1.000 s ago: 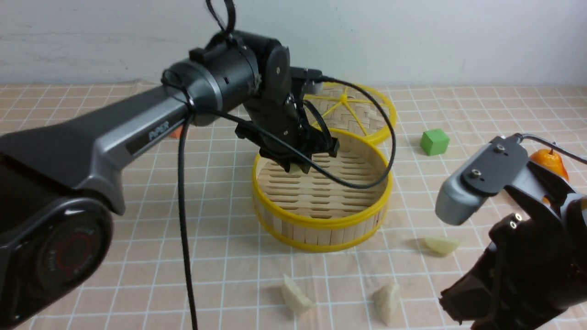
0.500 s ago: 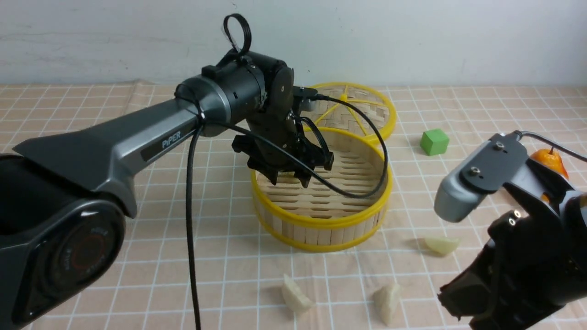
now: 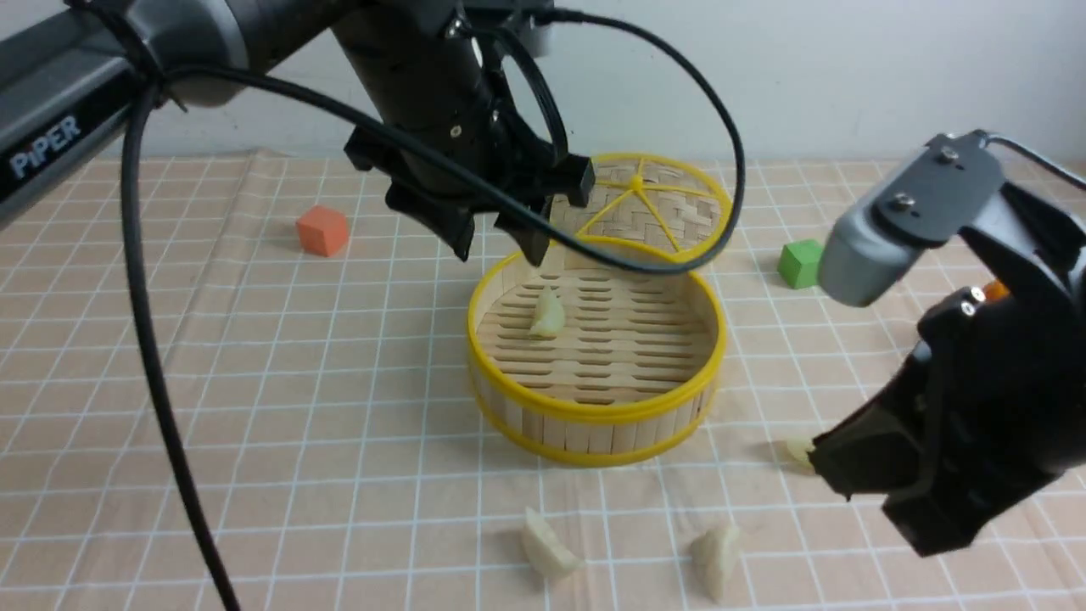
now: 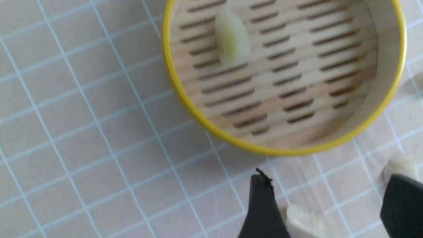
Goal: Put the dumplings into the steamer on the table with the brown tablecloth.
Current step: 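Reach for and grasp a dumpling on the table with the left gripper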
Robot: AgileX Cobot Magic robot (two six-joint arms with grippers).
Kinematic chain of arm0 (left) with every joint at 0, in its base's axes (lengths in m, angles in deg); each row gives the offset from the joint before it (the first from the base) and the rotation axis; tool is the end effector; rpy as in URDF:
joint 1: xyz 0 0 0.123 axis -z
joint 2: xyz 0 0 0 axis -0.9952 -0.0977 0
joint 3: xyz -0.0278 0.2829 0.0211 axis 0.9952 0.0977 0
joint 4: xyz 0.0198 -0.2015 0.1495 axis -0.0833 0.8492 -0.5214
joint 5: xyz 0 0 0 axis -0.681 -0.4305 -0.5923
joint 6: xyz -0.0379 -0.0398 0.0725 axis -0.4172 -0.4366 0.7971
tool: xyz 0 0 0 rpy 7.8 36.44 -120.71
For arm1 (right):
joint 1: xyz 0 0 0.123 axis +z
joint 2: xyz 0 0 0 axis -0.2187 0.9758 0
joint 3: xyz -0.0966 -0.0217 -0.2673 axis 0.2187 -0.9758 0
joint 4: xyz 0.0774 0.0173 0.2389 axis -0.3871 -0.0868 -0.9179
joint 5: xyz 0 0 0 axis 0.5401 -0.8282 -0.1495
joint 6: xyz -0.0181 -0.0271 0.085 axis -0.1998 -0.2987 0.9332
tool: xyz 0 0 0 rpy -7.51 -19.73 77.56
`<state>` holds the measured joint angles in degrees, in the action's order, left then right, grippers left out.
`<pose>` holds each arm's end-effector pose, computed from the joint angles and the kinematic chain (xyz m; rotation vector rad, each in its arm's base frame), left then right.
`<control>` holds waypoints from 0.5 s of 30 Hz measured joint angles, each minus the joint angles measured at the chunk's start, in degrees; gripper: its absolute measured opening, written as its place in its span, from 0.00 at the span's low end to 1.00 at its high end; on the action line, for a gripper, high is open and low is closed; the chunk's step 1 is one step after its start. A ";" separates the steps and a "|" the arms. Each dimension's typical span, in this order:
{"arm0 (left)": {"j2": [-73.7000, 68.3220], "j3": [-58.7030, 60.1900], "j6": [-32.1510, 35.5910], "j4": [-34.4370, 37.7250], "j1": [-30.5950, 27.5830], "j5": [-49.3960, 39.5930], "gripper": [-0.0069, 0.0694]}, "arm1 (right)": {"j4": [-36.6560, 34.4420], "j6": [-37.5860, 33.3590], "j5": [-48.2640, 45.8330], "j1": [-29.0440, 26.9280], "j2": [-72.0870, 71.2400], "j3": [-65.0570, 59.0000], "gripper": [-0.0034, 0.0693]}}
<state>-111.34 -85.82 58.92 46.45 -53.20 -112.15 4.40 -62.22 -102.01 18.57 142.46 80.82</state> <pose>0.3476 -0.2148 0.3454 0.5096 2.6869 -0.2673 0.1706 0.1316 0.3673 -0.9730 2.3543 0.4958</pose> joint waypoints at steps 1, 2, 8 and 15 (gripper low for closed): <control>1.08 2.77 0.00 0.32 0.45 0.00 0.68 | 0.17 0.00 -0.72 0.00 -0.93 0.00 0.09; 1.99 6.35 0.06 0.77 1.05 0.00 0.68 | 0.32 0.00 -1.28 0.00 -2.11 0.00 0.09; 3.70 24.57 -3.45 4.28 4.72 5.13 0.68 | 0.37 0.00 -2.47 0.00 -7.14 0.21 0.10; 0.66 31.90 -10.47 5.40 7.94 21.05 0.68 | 0.86 0.00 -3.67 0.00 -7.58 0.33 0.10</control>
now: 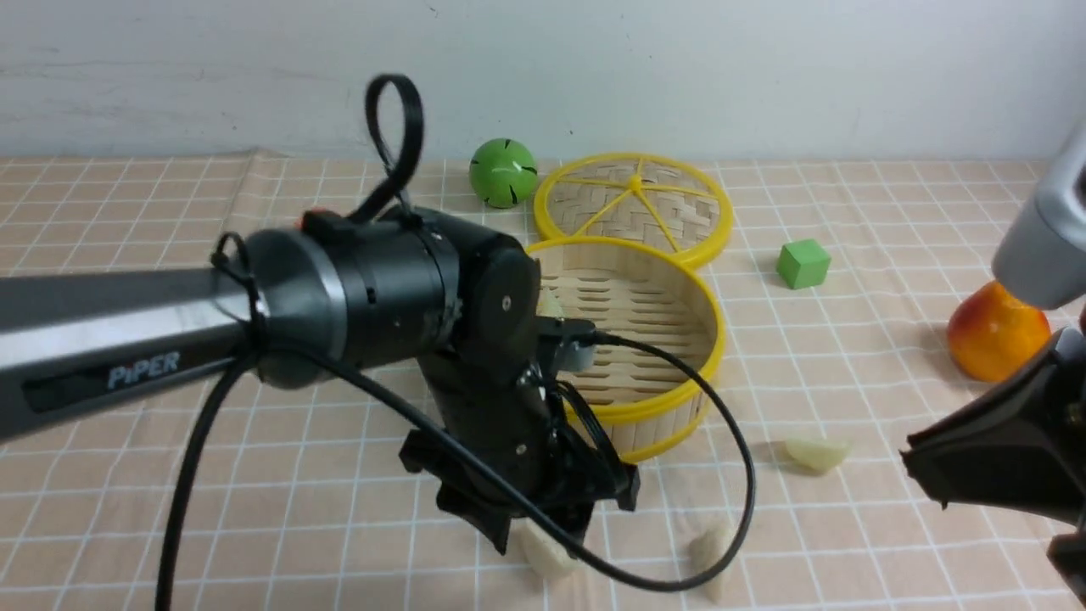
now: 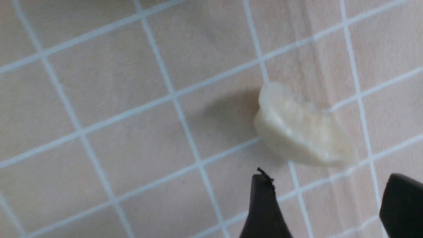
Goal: Put the dumplings into the steamer on the table with the brown tablecloth.
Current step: 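Reach for and grasp a dumpling on the table with the left gripper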
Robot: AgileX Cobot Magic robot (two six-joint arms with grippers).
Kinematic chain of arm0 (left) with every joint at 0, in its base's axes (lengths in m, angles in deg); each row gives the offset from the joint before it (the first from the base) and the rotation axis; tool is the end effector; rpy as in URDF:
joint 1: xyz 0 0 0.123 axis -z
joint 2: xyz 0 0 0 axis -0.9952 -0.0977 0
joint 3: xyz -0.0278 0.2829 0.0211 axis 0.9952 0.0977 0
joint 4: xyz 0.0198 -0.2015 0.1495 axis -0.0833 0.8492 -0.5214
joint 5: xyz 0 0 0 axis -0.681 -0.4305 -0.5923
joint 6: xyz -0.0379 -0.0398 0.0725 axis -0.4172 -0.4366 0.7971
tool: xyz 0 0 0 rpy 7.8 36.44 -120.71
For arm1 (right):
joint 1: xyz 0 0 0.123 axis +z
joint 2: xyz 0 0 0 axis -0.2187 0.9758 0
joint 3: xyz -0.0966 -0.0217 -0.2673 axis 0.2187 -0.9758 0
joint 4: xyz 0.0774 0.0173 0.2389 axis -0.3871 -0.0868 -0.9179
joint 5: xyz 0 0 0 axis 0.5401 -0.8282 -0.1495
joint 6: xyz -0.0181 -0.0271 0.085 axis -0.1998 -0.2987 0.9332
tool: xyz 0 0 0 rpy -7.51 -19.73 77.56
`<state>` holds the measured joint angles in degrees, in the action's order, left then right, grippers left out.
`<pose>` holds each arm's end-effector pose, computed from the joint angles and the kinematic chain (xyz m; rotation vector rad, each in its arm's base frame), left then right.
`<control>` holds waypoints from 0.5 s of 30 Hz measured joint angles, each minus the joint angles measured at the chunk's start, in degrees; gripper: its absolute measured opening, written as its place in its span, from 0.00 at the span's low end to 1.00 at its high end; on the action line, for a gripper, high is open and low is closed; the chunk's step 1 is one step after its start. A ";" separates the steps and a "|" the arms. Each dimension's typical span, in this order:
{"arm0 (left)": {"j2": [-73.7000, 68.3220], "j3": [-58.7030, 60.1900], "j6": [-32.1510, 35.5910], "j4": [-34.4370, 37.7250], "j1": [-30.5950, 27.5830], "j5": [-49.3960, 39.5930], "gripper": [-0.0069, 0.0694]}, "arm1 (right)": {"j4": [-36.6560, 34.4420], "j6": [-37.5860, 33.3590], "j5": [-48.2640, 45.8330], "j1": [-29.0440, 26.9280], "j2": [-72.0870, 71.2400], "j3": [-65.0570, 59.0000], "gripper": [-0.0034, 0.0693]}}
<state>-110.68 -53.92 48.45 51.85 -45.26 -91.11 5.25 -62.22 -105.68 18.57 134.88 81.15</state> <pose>0.2884 -0.2470 0.2067 0.3840 2.9300 -0.3395 0.1378 0.1113 0.3911 -0.9835 2.2702 0.4854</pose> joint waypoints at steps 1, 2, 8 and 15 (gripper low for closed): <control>-0.95 0.15 -1.08 0.00 0.00 1.38 0.68 | 0.19 0.00 -0.51 0.00 0.00 0.00 0.10; -1.70 0.30 -1.90 0.00 0.00 2.76 0.68 | 0.61 0.00 -1.10 0.00 0.00 0.00 0.10; -6.31 0.18 -5.15 -0.96 0.00 5.20 0.68 | 1.38 0.00 -3.57 0.00 0.00 0.00 0.11; -6.66 -0.02 -2.91 -2.14 -0.06 4.10 0.48 | 1.42 0.00 -3.67 0.00 0.00 0.00 0.12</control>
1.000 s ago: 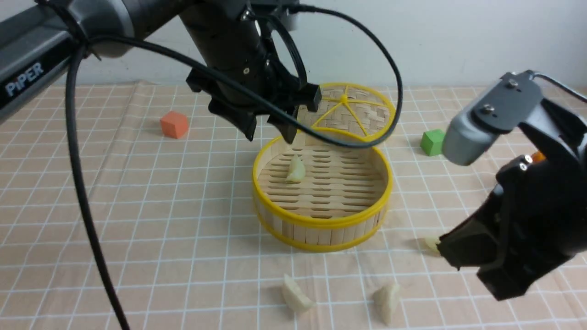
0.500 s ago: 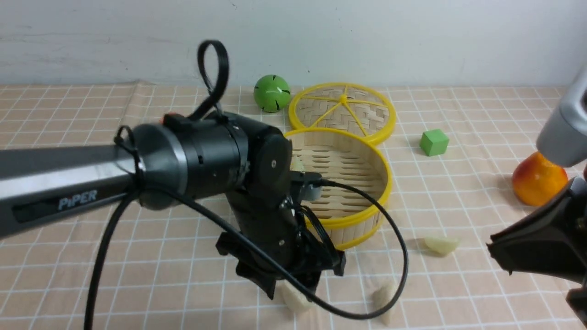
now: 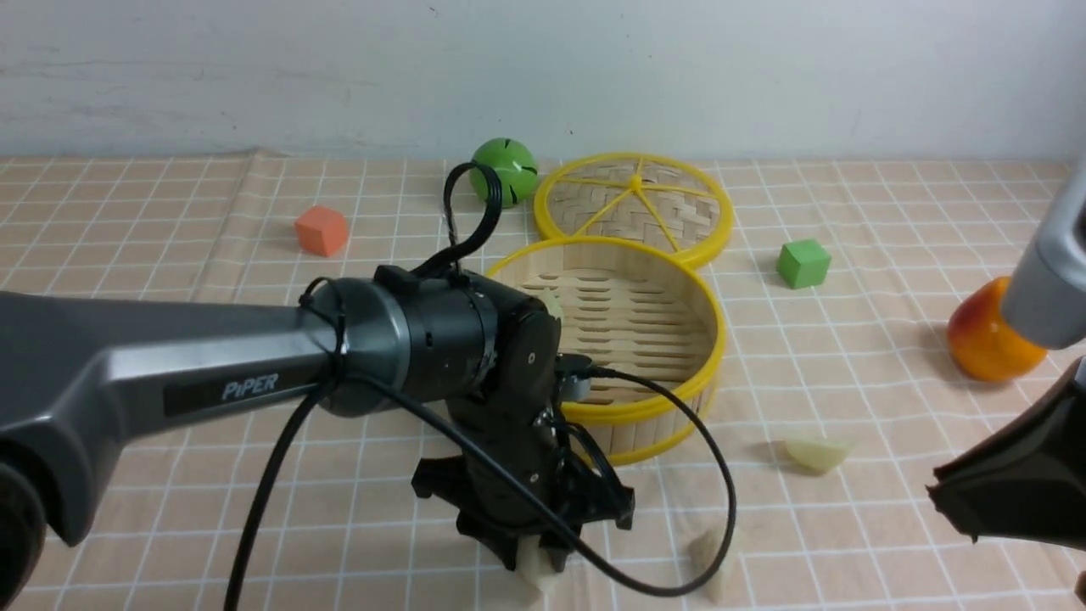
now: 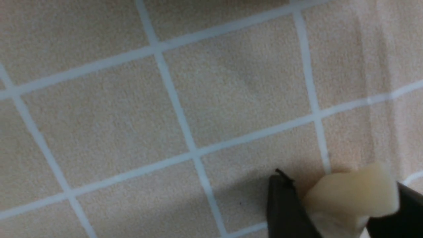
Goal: Put the dumplings into the steamer on the table with the brown tablecloth.
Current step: 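Reach for and grasp a dumpling on the table with the left gripper, then place the dumpling into the bamboo steamer basket with the left gripper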
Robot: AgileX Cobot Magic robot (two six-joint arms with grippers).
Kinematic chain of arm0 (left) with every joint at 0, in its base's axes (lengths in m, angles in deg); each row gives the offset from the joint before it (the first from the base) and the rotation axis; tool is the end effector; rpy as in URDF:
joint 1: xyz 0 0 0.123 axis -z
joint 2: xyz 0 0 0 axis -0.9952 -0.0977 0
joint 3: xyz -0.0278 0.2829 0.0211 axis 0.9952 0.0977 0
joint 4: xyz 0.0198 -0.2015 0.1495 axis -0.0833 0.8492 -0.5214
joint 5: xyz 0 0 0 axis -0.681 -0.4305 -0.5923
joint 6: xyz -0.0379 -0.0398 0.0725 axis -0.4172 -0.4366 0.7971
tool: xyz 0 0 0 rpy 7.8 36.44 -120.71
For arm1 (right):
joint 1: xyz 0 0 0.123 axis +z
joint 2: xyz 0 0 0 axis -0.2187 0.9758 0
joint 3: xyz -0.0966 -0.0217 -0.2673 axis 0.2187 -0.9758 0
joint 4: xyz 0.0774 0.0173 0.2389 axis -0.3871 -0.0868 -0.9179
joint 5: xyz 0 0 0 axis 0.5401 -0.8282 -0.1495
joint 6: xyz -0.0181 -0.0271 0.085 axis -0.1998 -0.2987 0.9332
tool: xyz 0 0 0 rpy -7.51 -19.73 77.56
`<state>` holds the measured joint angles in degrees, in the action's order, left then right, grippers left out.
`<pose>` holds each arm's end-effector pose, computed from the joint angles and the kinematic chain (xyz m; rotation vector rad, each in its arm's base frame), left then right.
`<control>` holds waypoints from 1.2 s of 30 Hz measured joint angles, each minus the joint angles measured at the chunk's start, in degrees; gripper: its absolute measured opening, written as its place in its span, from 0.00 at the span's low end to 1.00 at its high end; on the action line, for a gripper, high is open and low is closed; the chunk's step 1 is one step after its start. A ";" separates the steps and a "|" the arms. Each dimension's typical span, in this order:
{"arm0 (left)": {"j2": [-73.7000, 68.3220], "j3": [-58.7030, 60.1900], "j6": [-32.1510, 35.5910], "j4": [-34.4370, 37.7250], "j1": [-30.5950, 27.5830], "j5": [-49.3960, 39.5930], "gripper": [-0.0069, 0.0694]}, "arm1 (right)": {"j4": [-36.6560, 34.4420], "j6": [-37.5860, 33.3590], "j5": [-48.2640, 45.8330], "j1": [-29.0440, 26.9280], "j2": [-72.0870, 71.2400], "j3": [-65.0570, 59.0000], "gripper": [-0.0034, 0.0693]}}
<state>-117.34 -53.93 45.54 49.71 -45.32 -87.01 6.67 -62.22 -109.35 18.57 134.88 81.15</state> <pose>0.3010 -0.2528 0.1630 0.3304 2.9687 -0.2668 0.1346 0.1078 0.3872 -1.0240 2.3243 0.4514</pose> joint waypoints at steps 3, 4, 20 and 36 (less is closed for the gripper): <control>0.63 0.00 1.53 0.09 -0.05 -0.11 0.39 | 0.00 0.00 -0.01 0.00 0.00 0.00 0.12; 1.26 0.00 2.41 0.46 -0.05 -0.40 0.40 | 0.00 0.00 -0.01 0.00 0.00 0.00 0.12; -5.82 -37.96 13.76 -2.22 -3.66 -17.37 0.40 | 3.82 5.98 -0.86 0.00 0.00 0.00 0.14; -25.79 -55.98 12.72 -2.29 -7.35 -14.11 0.41 | 7.15 19.36 4.58 0.00 0.00 -12.45 0.16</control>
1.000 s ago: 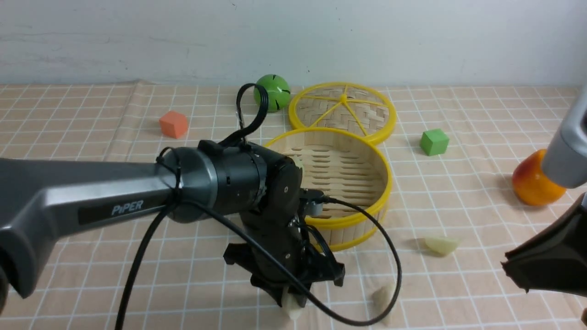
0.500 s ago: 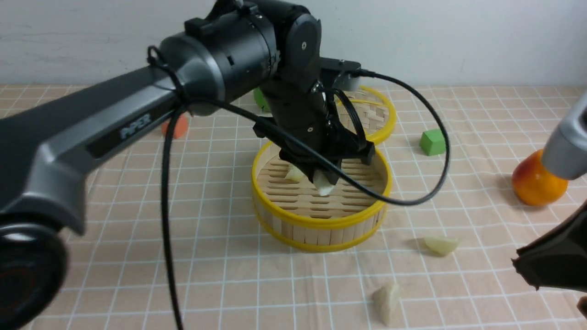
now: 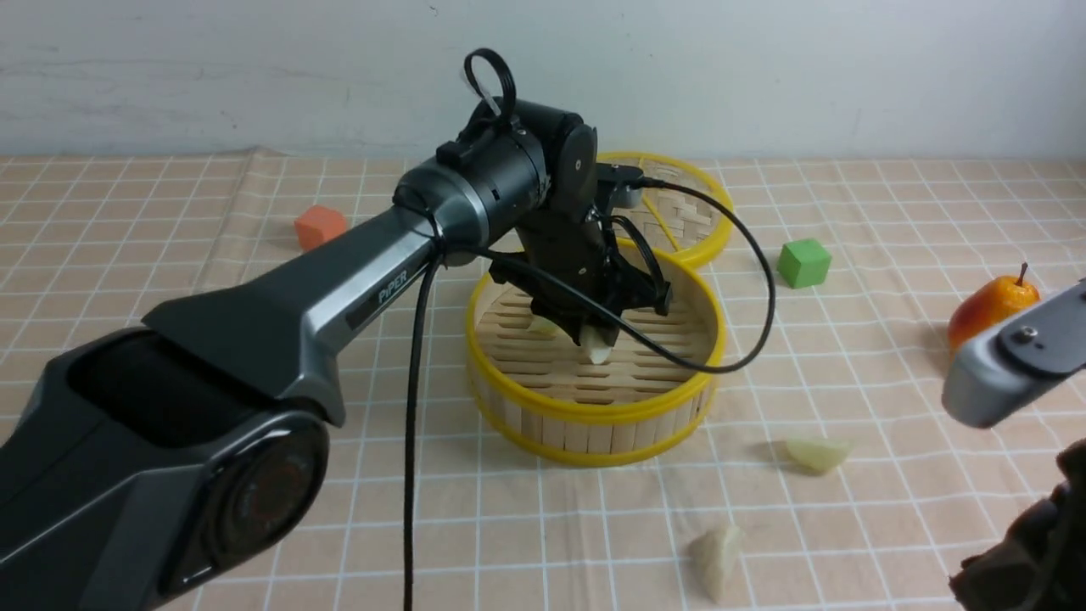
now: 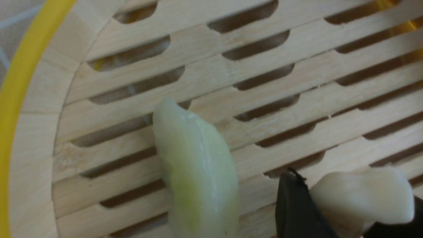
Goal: Put the dumplings into the steamer on the table with the brown tablecloth.
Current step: 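Place the dumpling into the bamboo steamer basket with the left gripper, then reach for and grasp a dumpling lying on the table beside the steamer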
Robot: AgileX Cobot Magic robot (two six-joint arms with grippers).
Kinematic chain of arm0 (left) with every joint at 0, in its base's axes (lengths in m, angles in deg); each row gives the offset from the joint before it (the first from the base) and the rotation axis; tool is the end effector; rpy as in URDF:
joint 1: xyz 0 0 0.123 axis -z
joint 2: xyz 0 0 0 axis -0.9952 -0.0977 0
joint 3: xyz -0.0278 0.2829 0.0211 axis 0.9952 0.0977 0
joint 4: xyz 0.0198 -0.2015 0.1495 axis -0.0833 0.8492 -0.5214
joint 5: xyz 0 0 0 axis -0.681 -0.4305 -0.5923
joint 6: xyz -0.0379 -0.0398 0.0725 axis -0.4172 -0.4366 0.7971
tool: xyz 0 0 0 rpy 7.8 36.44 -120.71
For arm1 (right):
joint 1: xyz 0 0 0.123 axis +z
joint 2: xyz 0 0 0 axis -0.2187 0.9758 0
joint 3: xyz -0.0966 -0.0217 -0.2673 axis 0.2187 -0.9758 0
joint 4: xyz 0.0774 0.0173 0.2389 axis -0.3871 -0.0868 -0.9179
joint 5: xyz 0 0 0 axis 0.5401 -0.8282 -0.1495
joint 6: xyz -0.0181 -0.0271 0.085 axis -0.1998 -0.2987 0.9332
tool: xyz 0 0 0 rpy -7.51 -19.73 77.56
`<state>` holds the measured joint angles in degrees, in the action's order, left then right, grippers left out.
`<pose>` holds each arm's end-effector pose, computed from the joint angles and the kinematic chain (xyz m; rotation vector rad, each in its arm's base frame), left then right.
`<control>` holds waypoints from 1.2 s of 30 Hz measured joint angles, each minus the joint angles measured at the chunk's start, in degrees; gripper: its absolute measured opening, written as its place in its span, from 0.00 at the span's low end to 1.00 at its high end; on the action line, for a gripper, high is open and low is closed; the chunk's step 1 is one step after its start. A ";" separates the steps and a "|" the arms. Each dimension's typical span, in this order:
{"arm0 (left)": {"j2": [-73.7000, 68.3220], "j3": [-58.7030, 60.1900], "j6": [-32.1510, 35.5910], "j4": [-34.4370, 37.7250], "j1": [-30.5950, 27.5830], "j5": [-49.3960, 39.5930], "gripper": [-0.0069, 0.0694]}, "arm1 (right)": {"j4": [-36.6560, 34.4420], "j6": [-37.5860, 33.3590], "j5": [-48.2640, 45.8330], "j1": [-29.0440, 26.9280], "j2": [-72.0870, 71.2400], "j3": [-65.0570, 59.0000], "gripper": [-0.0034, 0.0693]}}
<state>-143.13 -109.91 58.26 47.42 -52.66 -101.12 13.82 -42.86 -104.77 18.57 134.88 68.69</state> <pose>0.4521 -0.2852 0.2109 0.4813 2.6392 -0.3168 0.1410 0.0991 0.3252 -0.6450 2.6326 0.3722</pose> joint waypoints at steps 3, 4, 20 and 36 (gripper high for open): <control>0.00 -0.12 -0.25 -0.04 -0.05 0.76 0.49 | 0.06 2.29 4.60 0.00 0.15 -2.29 0.17; -0.04 -0.19 -0.73 0.04 -0.24 0.82 0.57 | 0.17 3.26 6.60 0.00 0.82 -2.95 0.18; 21.64 -0.29 1.86 -2.52 -0.67 -11.14 0.40 | 2.91 3.89 17.45 0.00 22.77 2.95 0.66; 48.18 14.00 3.77 -2.64 -0.67 -11.56 0.07 | -1.03 5.78 24.00 0.00 45.07 9.23 0.77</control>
<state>-94.95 -95.91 62.03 44.79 -53.33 -112.68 12.79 -37.08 -80.77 18.57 179.95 77.93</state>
